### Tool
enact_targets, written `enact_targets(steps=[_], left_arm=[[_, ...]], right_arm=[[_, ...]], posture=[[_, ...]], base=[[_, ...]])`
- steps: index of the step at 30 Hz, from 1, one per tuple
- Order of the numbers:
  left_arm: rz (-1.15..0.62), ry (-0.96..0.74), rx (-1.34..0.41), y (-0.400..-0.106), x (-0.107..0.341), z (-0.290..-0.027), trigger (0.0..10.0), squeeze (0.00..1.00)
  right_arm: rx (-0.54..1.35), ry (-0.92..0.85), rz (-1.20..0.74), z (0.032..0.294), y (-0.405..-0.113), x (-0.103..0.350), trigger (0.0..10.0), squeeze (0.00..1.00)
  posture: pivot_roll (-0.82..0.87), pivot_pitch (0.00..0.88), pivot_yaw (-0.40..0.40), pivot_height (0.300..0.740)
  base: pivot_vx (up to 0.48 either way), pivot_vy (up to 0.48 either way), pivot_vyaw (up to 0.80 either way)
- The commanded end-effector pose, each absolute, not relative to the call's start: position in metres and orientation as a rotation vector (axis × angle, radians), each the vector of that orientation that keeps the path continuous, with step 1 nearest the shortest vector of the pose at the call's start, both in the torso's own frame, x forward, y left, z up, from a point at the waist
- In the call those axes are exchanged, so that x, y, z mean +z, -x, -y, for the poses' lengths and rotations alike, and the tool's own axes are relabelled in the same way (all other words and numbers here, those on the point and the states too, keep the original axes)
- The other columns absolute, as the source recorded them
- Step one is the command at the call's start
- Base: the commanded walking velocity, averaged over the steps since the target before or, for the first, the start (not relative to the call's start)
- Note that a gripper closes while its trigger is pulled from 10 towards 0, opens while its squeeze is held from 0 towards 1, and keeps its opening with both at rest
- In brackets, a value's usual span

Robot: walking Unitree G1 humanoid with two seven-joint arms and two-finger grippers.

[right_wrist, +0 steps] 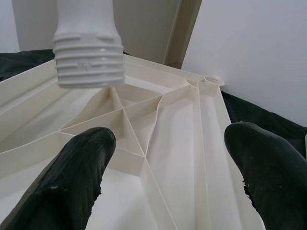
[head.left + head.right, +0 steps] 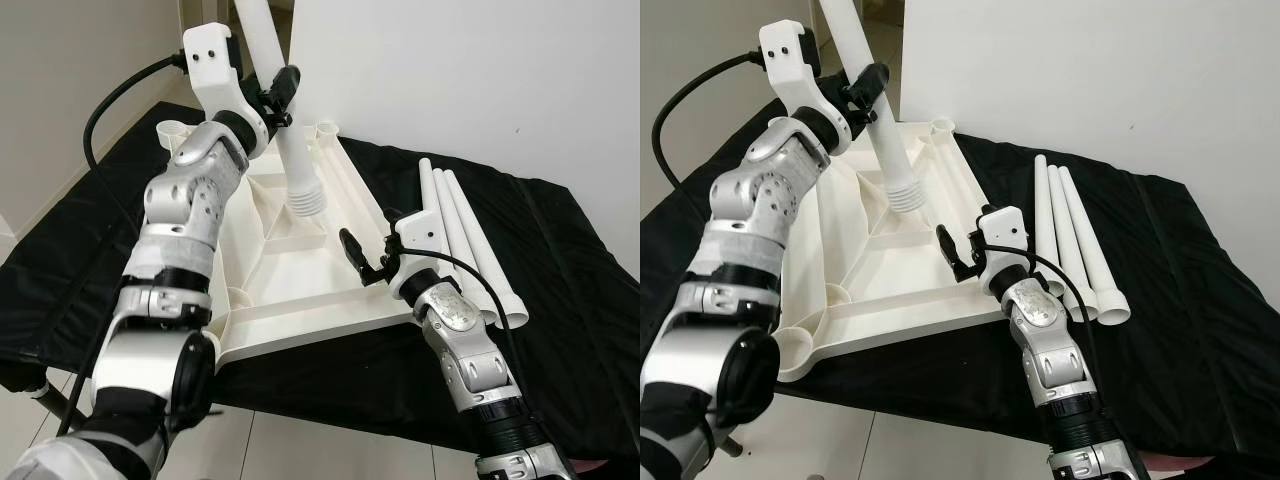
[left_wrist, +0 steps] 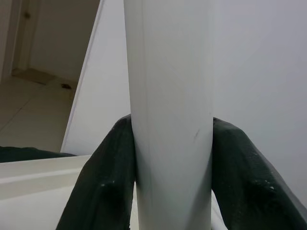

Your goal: Building children table

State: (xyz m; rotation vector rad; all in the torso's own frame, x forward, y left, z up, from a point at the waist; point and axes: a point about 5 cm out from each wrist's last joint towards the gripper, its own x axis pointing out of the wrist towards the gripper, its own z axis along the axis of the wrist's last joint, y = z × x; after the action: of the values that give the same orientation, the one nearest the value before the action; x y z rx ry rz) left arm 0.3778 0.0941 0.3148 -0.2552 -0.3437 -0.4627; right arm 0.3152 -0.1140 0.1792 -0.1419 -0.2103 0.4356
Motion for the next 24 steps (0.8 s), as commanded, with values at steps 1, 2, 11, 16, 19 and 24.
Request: enact_targets(steps=[1, 2, 11, 16, 19, 24], left_arm=[[0.382, 0.213, -0.522, -0.369, 0.314, -0.080, 10.0, 0.00], [0.382, 0.213, -0.522, -0.369, 0.314, -0.080, 10.0, 0.00], [0.424, 0.184, -0.557, -0.352, 0.303, -0.065, 10.0, 0.00], [0.435, 0.191, -0.592, -0.342, 0.293, -0.054, 10.0, 0.00], [0.441, 0.180, -0.619, -0.336, 0.286, -0.045, 10.0, 0.00], [0.462, 0.136, -0.693, -0.321, 0.279, -0.027, 10.0, 0.00]], right_arm=[[0.444, 0.158, 0.201, 0.117, -0.317, 0.182, 10.0, 0.00], [0.444, 0.158, 0.201, 0.117, -0.317, 0.182, 10.0, 0.00], [0.490, 0.153, 0.197, 0.113, -0.316, 0.186, 10.0, 0.00], [0.528, 0.139, 0.196, 0.109, -0.315, 0.186, 10.0, 0.00], [0.560, 0.128, 0.190, 0.105, -0.314, 0.185, 10.0, 0.00], [0.615, 0.109, 0.185, 0.096, -0.311, 0.185, 10.0, 0.00]], posture=[[0.03, 0.000, -0.121, 0.740], [0.03, 0.000, -0.121, 0.740], [0.02, 0.000, -0.116, 0.740], [0.02, 0.000, -0.112, 0.740], [0.03, 0.000, -0.109, 0.740], [0.03, 0.000, -0.107, 0.740]], base=[[0.000, 0.000, 0.00], [0.000, 0.000, 0.00], [0.000, 0.000, 0.00], [0.000, 0.000, 0.00], [0.000, 0.000, 0.00], [0.000, 0.000, 0.00]])
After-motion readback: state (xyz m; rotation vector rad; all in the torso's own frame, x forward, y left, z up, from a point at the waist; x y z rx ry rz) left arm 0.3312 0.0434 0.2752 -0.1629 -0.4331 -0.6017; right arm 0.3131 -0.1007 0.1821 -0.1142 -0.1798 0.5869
